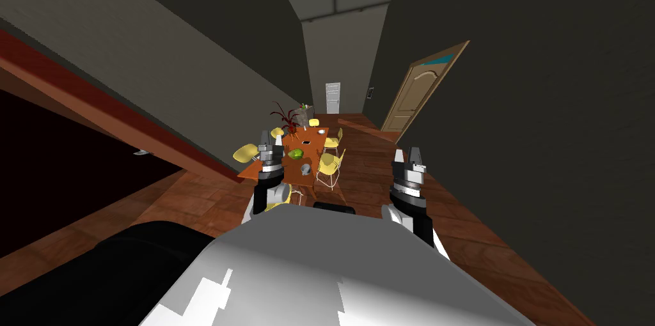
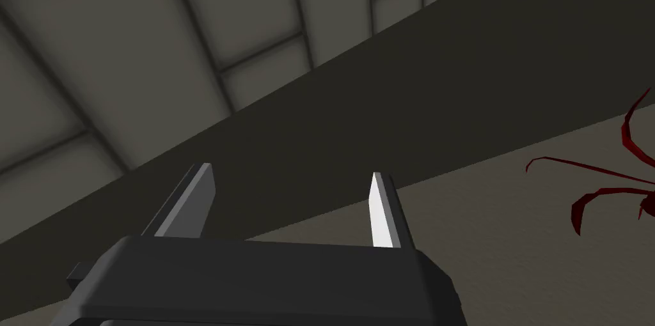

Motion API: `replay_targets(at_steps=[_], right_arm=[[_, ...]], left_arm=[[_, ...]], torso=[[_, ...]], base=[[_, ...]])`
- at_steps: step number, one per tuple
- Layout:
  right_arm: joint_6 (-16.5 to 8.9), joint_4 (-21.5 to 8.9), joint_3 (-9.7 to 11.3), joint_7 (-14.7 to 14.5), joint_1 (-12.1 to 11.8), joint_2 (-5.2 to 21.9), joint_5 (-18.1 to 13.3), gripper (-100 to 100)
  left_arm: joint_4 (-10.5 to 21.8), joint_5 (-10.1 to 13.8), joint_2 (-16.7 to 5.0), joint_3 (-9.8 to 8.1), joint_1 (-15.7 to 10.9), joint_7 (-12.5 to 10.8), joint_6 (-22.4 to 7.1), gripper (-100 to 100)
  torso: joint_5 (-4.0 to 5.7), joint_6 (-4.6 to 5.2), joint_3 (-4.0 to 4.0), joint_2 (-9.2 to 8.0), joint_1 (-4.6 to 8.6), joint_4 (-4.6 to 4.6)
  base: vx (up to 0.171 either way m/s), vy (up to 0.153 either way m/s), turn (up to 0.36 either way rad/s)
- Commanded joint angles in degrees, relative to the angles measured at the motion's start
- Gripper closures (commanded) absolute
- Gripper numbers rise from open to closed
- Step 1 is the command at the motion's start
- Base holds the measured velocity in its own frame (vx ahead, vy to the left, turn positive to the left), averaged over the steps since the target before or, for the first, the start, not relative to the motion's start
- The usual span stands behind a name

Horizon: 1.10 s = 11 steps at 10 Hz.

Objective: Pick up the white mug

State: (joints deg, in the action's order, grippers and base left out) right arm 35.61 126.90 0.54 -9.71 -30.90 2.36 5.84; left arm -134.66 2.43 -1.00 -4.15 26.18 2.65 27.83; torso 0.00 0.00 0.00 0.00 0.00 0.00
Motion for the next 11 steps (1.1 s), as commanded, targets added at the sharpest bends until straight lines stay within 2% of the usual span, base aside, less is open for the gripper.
replay_targets(at_steps=[1, 4, 7, 11], right_arm=[[0.0, 0.0, 0.0, 0.0, 0.0, 0.0, 0.0, 0], [0.0, 0.0, 0.0, 0.0, 0.0, 0.0, 0.0, 0], [0.0, 0.0, 0.0, 0.0, 0.0, 0.0, 0.0, 0], [0.0, 0.0, 0.0, 0.0, 0.0, 0.0, 0.0, 0]], left_arm=[[0.7, 0.1, -1.9, -0.06, 0.4, 0.4, -0.5, -100], [3.3, 0.4, -5.3, -0.33, 1.5, 1.7, -2.7, -100], [6.6, 0.8, -7.5, -0.71, 2.4, 3.0, -5.5, -100], [12.3, 1.4, -9.9, -1.44, 3.3, 4.6, -10.9, -100]], torso=[[0.00, 0.00, 0.00, 0.00, 0.00, 0.00], [0.05, 0.01, -0.21, -0.37, 0.26, -0.08], [0.09, 0.01, -0.27, -0.47, 0.40, -0.11], [0.09, 0.00, -0.25, -0.42, 0.37, -0.10]], base=[[-0.043, -0.019, -0.018], [-0.107, -0.068, -0.023], [-0.121, -0.101, -0.017], [-0.114, -0.095, -0.011]])
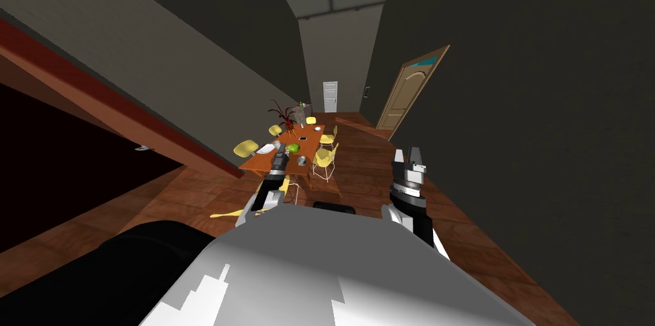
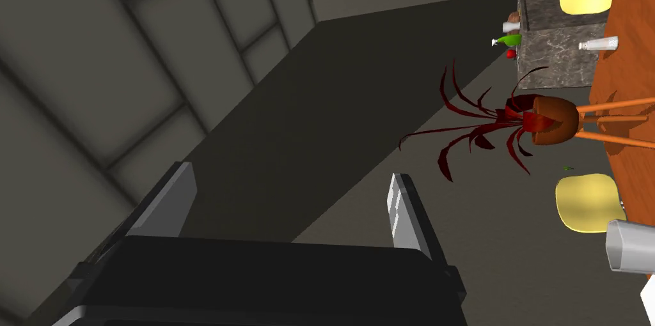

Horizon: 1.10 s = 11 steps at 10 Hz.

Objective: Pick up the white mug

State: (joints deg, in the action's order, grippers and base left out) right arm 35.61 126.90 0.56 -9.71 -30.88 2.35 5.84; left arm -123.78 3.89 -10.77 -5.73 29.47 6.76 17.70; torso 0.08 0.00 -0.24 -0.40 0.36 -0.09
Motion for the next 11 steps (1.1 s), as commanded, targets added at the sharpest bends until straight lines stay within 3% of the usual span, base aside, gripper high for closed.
replay_targets(at_steps=[1, 2, 5, 6, 11], right_arm=[[0.0, 0.0, 0.0, 0.0, 0.0, 0.0, 0.0, 0], [0.0, 0.0, 0.0, 0.0, 0.0, 0.0, 0.0, 0], [0.0, 0.0, 0.0, 0.0, 0.0, 0.0, 0.0, 0], [0.0, 0.0, 0.0, 0.0, 0.0, 0.0, 0.0, 0], [0.0, 0.0, 0.0, 0.0, 0.0, 0.0, 0.0, 0]], left_arm=[[2.9, 0.1, -0.6, -0.07, 0.2, 0.9, -2.3, -100], [3.1, 0.1, -0.6, -0.07, 0.2, 0.9, -2.3, -100], [8.4, 0.6, -1.5, -0.77, 0.2, 1.7, -7.1, -100], [8.4, 0.6, -1.5, -0.77, 0.2, 1.7, -7.5, -100], [15.6, 1.2, -1.9, -1.76, -0.6, 2.1, -14.6, -100]], torso=[[0.00, 0.00, 0.00, 0.00, 0.00, 0.00], [0.00, 0.00, 0.04, 0.08, 0.00, 0.01], [-0.04, -0.01, 0.16, 0.27, -0.17, 0.06], [-0.03, -0.01, 0.14, 0.25, -0.14, 0.05], [-0.05, -0.01, 0.25, 0.44, -0.24, 0.09]], base=[[-0.074, -0.098, -0.006], [-0.034, -0.062, 0.004], [-0.034, -0.057, 0.002], [-0.026, -0.045, 0.008], [0.004, -0.040, 0.013]])
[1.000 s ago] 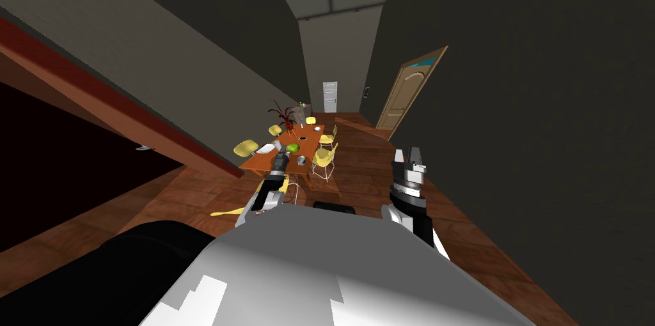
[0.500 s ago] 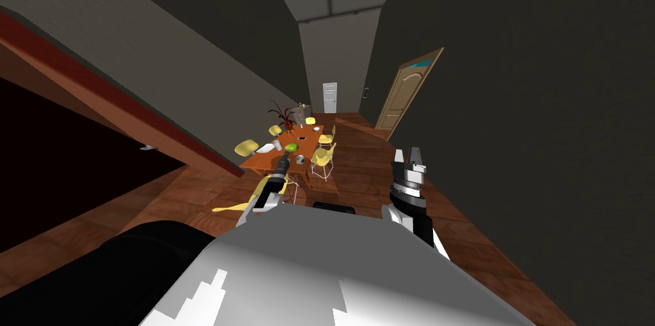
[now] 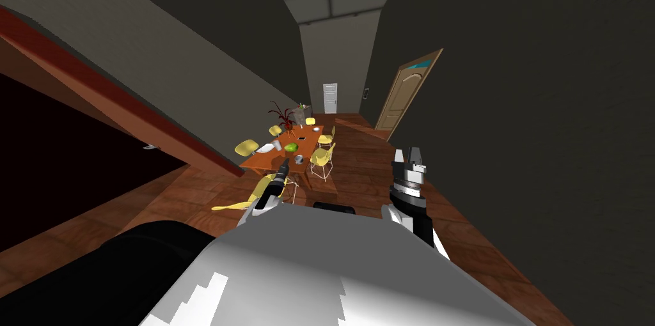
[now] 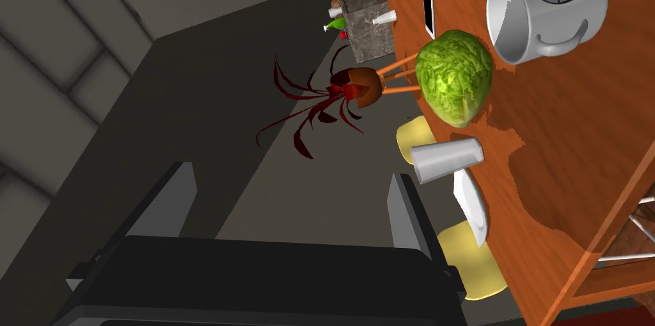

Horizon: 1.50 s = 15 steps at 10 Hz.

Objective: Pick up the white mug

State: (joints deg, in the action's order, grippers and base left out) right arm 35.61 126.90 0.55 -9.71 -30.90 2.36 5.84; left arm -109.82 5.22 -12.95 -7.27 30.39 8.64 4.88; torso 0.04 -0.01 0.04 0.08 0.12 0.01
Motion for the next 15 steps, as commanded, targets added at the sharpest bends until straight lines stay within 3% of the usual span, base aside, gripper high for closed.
replay_targets(at_steps=[1, 3, 7, 11, 15], right_arm=[[0.0, 0.0, 0.0, 0.0, 0.0, 0.0, 0.0, 0], [0.0, 0.0, 0.0, 0.0, 0.0, 0.0, 0.0, 0], [0.0, 0.0, 0.0, 0.0, 0.0, 0.0, 0.0, 0], [0.0, 0.0, 0.0, 0.0, 0.0, 0.0, 0.0, 0], [0.0, 0.0, 0.0, 0.0, 0.0, 0.0, 0.0, 0]], left_arm=[[1.9, -0.1, 0.3, -0.21, -1.6, 0.2, -2.3, -100], [5.6, 0.2, 0.4, -0.70, -2.4, 0.1, -5.5, -100], [9.1, 0.5, 0.6, -1.17, -3.4, -0.3, -10.2, -100], [15.5, 1.0, 0.8, -2.00, -6.1, -1.5, -17.5, -100], [18.2, 1.2, 0.9, -2.34, -7.5, -2.3, -21.0, -100]], torso=[[0.00, 0.00, 0.00, 0.00, 0.00, 0.00], [-0.02, 0.01, 0.04, 0.06, -0.05, 0.01], [-0.02, 0.01, 0.13, 0.24, -0.10, 0.05], [-0.02, 0.01, 0.25, 0.45, -0.13, 0.09], [-0.04, 0.02, 0.16, 0.26, -0.21, 0.06]], base=[[0.023, -0.027, 0.020], [0.046, -0.026, 0.022], [0.064, -0.012, 0.027], [0.118, -0.002, 0.044], [0.091, 0.013, 0.028]])
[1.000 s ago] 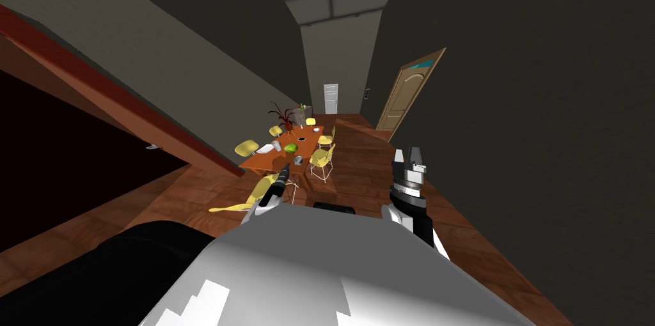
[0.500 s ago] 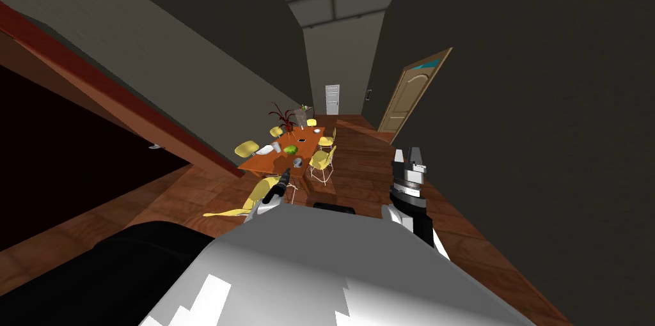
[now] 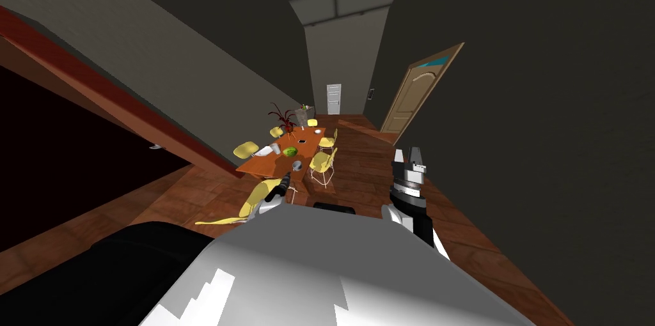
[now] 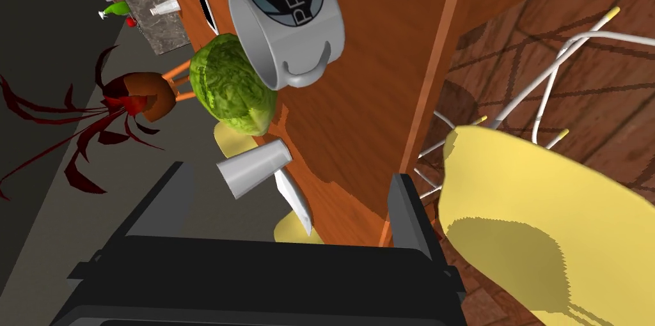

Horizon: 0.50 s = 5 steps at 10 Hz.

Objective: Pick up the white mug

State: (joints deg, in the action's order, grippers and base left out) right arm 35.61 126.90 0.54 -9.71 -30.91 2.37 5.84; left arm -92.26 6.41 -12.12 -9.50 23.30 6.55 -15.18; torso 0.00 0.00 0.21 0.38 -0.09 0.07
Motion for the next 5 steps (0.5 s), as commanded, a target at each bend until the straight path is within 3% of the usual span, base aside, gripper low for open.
replay_targets(at_steps=[1, 5], right_arm=[[0.0, 0.0, 0.0, 0.0, 0.0, 0.0, 0.0, 0], [0.0, 0.0, 0.0, 0.0, 0.0, 0.0, 0.0, 0]], left_arm=[[1.9, 0.1, 0.0, -0.26, -1.2, -0.7, -2.5, -100], [5.5, 0.4, 0.2, -0.69, -3.9, -2.4, -7.6, -100]], torso=[[0.00, 0.00, 0.00, 0.00, 0.00, 0.00], [0.00, 0.00, 0.20, 0.34, -0.02, 0.08]], base=[[0.143, 0.023, 0.055], [0.183, 0.016, 0.051]])
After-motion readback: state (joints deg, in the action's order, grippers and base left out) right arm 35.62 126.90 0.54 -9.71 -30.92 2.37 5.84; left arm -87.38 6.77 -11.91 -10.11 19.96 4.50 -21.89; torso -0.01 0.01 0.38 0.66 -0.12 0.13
